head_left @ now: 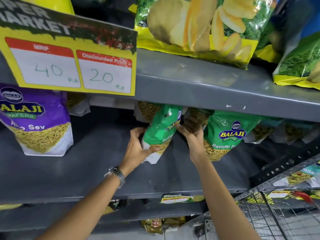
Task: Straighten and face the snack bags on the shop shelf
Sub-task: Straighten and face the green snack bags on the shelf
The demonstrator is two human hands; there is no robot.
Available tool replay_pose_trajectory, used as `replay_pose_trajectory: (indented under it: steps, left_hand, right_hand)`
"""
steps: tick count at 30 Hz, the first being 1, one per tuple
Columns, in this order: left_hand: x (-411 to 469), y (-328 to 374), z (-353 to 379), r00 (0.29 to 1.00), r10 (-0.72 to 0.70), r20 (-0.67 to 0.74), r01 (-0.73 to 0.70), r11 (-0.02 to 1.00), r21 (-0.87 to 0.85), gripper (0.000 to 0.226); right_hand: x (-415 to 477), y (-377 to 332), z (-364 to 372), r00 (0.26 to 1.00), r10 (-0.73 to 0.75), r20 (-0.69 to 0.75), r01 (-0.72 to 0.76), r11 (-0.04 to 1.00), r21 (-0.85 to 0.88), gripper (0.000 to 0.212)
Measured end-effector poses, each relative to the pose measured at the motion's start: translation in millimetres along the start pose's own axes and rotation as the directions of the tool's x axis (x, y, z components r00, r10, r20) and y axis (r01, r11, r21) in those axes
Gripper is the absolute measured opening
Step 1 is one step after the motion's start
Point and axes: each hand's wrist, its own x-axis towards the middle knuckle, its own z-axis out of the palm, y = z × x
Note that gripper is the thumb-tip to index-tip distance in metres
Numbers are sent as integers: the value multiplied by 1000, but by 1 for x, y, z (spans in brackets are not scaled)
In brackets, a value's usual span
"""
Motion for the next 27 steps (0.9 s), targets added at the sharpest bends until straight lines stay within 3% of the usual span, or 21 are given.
replay_pose_trajectory:
  steps: [3,8,12,16,21,27]
  left_hand:
    - [10,0,-17,995,10,100,-24,989,147,87]
    - [25,1,-40,967,106,230,-156,965,210,74]
    - [29,-4,-49,971,132,200,-170,967,188,57]
    - [26,-12,-48,990,89,110,-100,991,94,57]
    - [14,-15,-36,994,105,-35,-100,987,126,37]
    - [4,-16,-25,974,166,-152,-132,969,209,28]
  right_hand:
    - [9,3,-1,992,52,112,-47,998,-52,59]
    - [14,3,-7,970,126,207,-109,990,-89,45]
    - [11,7,-10,961,137,242,-120,989,-85,50]
    - [5,11,-11,967,129,220,-109,989,-102,49]
    - [-5,20,-3,990,102,103,-88,988,-131,55]
    - [-12,25,-4,993,92,75,-82,988,-130,50]
